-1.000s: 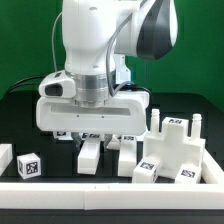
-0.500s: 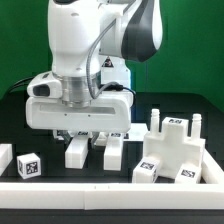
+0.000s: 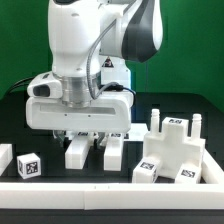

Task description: Assemble chair

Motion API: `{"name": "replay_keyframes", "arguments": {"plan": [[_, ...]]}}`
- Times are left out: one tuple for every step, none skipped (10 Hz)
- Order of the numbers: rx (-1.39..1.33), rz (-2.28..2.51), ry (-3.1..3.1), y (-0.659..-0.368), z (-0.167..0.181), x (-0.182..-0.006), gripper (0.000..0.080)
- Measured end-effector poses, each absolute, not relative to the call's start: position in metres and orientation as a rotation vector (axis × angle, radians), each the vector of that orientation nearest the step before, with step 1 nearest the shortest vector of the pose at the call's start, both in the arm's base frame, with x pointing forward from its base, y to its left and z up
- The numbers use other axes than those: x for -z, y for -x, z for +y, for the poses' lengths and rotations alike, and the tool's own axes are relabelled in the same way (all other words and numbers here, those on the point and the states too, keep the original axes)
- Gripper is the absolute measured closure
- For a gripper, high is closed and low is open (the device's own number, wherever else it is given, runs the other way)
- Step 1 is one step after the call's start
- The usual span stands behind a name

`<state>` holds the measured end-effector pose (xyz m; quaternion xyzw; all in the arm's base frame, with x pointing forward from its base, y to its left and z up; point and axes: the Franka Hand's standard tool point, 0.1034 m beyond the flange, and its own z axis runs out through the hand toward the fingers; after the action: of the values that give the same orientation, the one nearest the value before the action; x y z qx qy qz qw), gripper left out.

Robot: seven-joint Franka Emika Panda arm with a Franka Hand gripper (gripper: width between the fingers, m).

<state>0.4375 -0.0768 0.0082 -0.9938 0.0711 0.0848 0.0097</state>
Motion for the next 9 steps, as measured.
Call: {"name": "replay_keyframes", "arguments": {"plan": [[-0.235, 0.222, 3.106, -0.443, -0.077, -0.013, 0.0173], [-0.204, 0.221, 3.109, -0.444, -0.077, -0.018, 0.0157], [-0.192, 0.220, 3.104, -0.442, -0.076, -0.023, 0.0157], [-0.122, 0.216, 3.126, -0.441, -0.079, -0.027, 0.0151], [-0.010, 0.201, 3.171, -0.433, -0.083, -0.027, 0.0151], [0.081, 0.190, 3.204, -0.432, -0.088, -0.028, 0.0151], [0.164, 0.183, 3.232, -0.433, -0.094, -0.029, 0.0151], [0.317, 0.162, 3.276, -0.434, -0.103, -0.034, 0.0151], [0.434, 0.138, 3.293, -0.434, -0.101, -0.040, 0.0151]]}}
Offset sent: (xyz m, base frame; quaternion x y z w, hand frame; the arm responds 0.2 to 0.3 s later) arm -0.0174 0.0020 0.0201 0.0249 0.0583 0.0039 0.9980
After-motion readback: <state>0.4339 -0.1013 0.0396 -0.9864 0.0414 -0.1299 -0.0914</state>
